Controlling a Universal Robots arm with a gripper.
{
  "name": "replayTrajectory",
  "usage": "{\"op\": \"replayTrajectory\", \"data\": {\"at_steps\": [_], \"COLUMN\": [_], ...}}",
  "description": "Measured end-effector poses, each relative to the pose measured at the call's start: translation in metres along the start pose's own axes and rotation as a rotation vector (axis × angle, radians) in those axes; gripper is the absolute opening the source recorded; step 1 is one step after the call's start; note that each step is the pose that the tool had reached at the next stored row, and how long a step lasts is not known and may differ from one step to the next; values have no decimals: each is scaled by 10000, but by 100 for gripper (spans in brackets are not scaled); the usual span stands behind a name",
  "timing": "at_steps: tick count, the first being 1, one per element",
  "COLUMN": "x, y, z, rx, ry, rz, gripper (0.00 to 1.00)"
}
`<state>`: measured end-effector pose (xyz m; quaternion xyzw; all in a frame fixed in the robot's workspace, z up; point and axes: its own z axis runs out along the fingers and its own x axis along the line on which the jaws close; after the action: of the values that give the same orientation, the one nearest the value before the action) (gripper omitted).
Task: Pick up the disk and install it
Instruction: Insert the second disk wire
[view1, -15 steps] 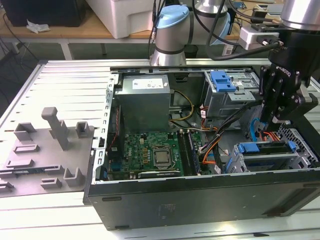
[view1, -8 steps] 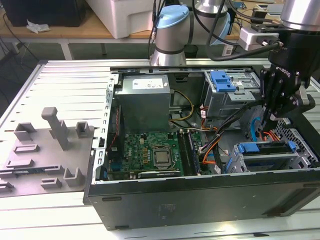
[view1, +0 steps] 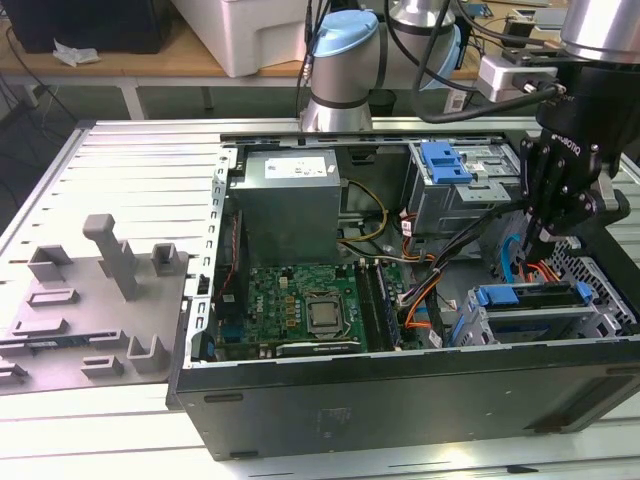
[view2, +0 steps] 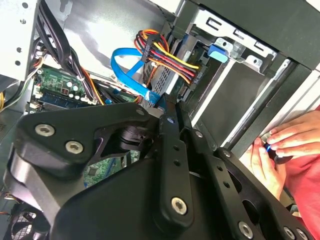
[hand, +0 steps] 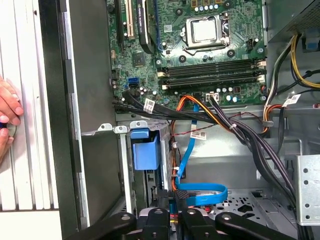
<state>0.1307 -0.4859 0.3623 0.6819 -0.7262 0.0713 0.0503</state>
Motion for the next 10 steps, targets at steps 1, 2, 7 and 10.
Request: {"op": "replayTrajectory", "data": {"at_steps": [1, 2, 7, 10], "x": [4, 9, 44, 68], "y": [0, -1, -2, -4], "z": [0, 1, 7, 12], "rx": [0, 0, -3, -4], "ry": [-2, -6, -29, -44], "rz": [0, 1, 4, 4], "gripper": [16, 16, 16, 16]}}
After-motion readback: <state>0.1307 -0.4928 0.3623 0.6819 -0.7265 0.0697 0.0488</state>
